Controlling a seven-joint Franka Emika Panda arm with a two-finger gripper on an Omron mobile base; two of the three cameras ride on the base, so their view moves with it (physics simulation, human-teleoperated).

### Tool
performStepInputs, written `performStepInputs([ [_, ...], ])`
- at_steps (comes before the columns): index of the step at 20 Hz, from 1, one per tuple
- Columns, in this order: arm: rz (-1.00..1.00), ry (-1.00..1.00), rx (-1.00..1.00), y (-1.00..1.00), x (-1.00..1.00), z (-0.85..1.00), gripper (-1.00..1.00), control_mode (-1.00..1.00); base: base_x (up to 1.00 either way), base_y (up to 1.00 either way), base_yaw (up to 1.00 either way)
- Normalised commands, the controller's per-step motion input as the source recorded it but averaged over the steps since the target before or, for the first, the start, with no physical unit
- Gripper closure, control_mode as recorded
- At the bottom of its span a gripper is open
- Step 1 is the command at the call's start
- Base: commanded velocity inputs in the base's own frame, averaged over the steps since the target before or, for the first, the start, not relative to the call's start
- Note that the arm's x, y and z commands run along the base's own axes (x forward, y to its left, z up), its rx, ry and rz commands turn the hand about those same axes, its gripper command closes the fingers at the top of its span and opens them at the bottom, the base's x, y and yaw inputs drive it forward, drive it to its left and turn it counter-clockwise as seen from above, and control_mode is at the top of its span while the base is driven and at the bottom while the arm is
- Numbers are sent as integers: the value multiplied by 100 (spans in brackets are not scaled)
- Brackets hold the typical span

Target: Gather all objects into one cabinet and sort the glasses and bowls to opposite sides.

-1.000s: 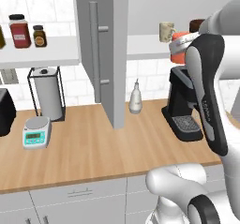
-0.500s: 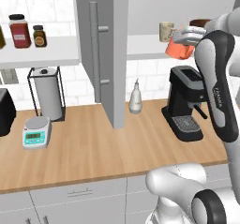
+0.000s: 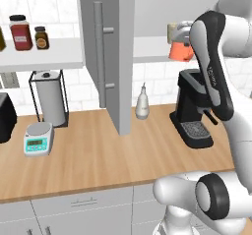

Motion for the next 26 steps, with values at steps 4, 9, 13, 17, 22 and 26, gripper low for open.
performStepInputs([
  [4, 0, -6, -2, 0, 21, -9, 100, -100, 0, 0, 0],
  [9, 0, -22, -12, 0, 31, -44, 100, -100, 0, 0, 0],
  [13, 0, -9, -9, 1, 3, -8, 100, -100, 0, 0, 0],
  [17, 0, -5, 0, 0, 5, 0, 100, -100, 0, 0, 0],
  [22, -2, -2, 0, 0, 36, 0, 100, -100, 0, 0, 0],
  [26, -2, 0, 0, 0, 23, 1, 100, -100, 0, 0, 0],
])
